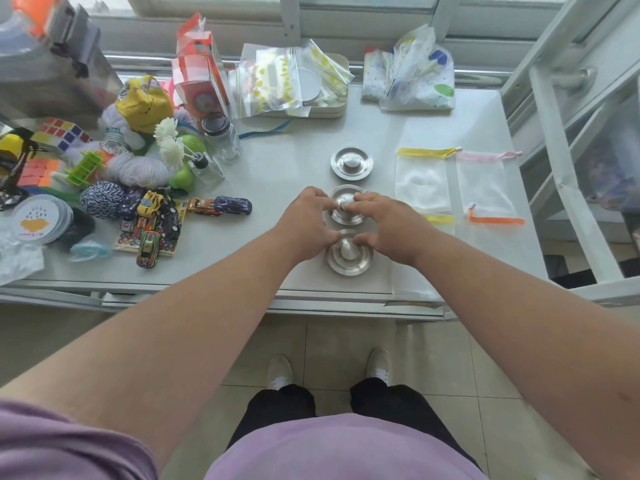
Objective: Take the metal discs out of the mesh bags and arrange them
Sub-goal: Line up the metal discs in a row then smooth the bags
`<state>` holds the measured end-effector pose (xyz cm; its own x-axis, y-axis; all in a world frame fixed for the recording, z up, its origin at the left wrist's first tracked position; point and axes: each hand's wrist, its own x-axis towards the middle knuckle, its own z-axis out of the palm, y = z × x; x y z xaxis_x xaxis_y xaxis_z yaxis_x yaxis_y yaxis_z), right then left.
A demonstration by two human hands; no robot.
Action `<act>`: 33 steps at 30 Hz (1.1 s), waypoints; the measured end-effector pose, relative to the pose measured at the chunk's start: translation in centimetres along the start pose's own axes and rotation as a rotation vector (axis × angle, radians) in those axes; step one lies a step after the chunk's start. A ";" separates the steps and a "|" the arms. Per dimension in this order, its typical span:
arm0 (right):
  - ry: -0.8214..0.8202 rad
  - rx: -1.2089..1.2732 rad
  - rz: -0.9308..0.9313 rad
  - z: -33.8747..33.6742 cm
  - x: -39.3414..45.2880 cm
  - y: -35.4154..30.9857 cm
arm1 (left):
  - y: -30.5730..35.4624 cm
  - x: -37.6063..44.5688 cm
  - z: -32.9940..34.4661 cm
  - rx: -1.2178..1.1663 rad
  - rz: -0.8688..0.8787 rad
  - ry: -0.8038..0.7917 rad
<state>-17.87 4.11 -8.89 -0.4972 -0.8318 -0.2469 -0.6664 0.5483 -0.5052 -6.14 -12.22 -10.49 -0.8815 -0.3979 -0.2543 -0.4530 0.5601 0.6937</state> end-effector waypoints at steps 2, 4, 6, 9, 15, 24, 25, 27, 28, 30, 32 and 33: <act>0.000 0.001 0.005 0.1 -0.1 -0.1 | 0.0 0.0 0.0 -0.003 -0.005 0.003; 0.003 0.009 -0.001 0.1 -0.3 -0.1 | 0.0 -0.2 -0.1 -0.011 -0.014 0.009; 0.042 0.025 -0.009 -0.1 -1.0 0.5 | 0.0 -0.5 -0.1 -0.022 -0.013 0.029; 0.126 0.032 0.039 -0.9 -3.1 2.1 | 0.6 -1.0 0.0 -0.032 0.016 0.068; 0.201 0.052 0.182 -3.1 -8.5 6.6 | 3.6 -1.0 1.3 -0.016 0.071 0.067; 0.242 0.132 0.157 -3.0 -10.1 7.1 | 2.7 -3.8 2.1 0.030 -0.001 0.133; 0.233 0.133 0.139 -2.6 -9.7 6.6 | 2.2 -4.2 2.1 0.030 -0.046 0.152; 0.195 0.132 0.096 -1.8 -8.5 5.3 | 1.4 -4.8 2.2 0.008 -0.125 0.170; 0.172 0.127 0.072 -1.5 -7.6 4.7 | 1.2 -4.8 2.2 -0.006 -0.145 0.169; 0.126 0.098 0.030 -1.1 -5.2 3.8 | 1.0 -4.2 1.8 -0.013 -0.153 0.152; 0.115 0.057 0.005 -0.9 -2.3 3.1 | 0.9 -2.8 1.1 0.004 -0.145 0.133; 0.125 0.043 0.000 -1.0 -0.7 2.9 | 0.9 -1.9 0.7 0.016 -0.139 0.129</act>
<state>-20.01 6.33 -9.32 -0.5641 -0.8131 -0.1436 -0.6436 0.5419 -0.5405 -4.98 -10.42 -9.87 -0.7861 -0.5619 -0.2577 -0.5723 0.5040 0.6469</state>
